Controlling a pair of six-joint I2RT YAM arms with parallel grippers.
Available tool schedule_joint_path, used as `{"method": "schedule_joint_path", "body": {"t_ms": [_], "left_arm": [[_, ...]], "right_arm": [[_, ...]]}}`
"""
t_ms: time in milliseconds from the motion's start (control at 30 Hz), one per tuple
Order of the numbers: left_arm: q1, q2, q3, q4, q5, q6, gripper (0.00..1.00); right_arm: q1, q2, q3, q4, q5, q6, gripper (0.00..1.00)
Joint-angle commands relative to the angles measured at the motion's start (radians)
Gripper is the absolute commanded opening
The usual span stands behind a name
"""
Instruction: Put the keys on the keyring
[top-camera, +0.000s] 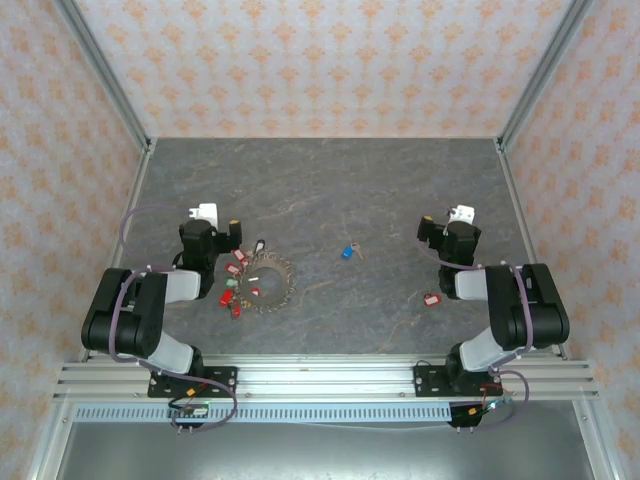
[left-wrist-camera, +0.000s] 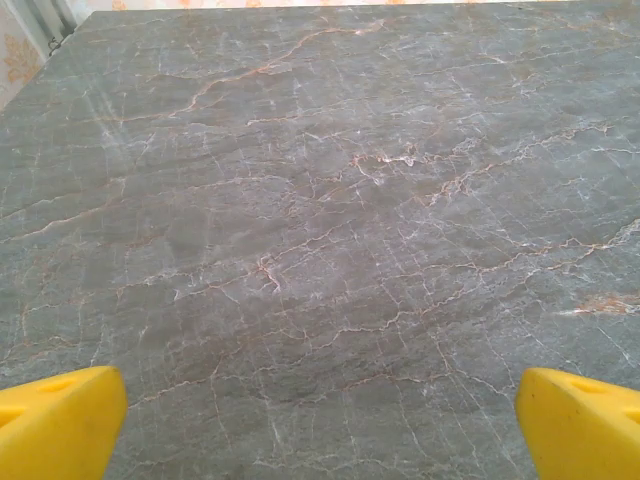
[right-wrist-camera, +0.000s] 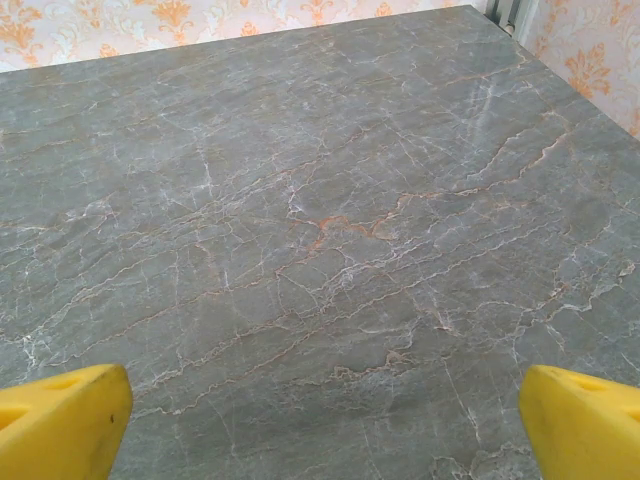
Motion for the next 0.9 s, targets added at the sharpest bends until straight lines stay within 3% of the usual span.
{"method": "schedule_joint_path", "body": {"t_ms": [0,867], "left_arm": [[-0.004,-0.010,0.021,0.009,-0.026,-0.001,1.00],[0.001,-0.010,0.022,0.009,-0.021,-0.004,1.00]], "right_arm": [[-0.002,-0.003,0.008,0.009,-0.006,-0.002,0.99],[-0.003,-0.002,0.016,-0.002,0.011,0.008,0.99]]}}
